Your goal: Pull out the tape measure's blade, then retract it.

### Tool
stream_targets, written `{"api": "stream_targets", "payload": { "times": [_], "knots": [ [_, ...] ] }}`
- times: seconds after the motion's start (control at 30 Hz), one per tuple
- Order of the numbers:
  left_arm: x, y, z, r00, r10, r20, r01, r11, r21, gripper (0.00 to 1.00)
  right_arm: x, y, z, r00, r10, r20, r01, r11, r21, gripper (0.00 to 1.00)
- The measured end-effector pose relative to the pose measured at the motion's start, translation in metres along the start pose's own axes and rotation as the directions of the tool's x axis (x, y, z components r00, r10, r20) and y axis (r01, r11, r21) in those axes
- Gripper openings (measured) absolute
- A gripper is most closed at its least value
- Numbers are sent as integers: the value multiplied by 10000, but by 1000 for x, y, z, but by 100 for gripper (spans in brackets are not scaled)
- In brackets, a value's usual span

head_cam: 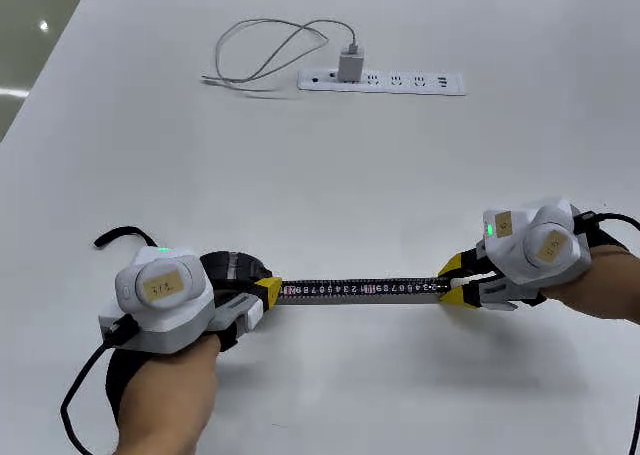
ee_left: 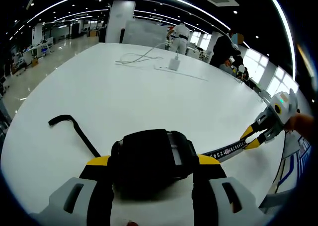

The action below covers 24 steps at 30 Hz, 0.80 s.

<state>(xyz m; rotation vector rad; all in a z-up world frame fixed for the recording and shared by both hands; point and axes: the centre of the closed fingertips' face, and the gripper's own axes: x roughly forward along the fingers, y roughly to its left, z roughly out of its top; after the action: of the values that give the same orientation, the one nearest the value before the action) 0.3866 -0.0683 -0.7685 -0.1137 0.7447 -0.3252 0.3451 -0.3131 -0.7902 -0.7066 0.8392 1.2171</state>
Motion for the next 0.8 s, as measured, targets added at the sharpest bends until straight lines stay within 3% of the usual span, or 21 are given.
{"api": "stream_targets", "payload": {
  "times": [0.8],
  "knots": [
    [-1,0,0,10000,-63,11,63,10000,-47,60,18,2,33,9981,341,512,-336,9994,-100,11]
  ]
}}
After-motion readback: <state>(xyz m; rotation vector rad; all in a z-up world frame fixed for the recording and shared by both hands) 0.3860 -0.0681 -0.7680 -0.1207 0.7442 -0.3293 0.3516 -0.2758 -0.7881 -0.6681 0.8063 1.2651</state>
